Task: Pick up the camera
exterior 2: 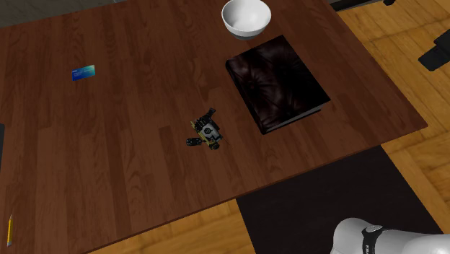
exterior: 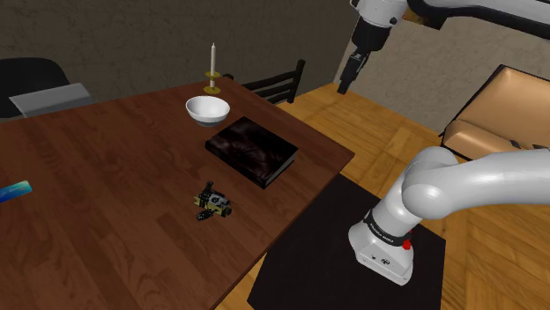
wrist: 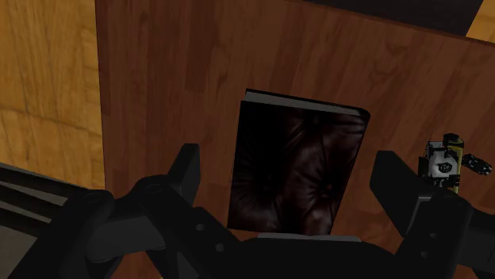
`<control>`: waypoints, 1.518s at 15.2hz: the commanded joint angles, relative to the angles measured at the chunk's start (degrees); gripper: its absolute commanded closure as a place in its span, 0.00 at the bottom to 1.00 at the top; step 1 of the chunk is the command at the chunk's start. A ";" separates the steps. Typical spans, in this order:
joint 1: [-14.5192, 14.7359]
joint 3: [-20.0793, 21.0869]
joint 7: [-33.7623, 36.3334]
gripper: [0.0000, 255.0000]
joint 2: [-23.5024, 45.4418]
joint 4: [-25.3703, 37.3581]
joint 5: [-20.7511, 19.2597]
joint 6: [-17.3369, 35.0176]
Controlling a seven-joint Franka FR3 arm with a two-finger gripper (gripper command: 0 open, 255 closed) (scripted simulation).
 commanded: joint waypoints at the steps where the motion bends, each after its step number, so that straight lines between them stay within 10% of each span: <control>1: 0.00 0.00 0.00 0.00 0.00 0.00 0.00 0.00; 23: 5.45 18.61 19.69 0.00 23.50 -14.75 7.19 38.34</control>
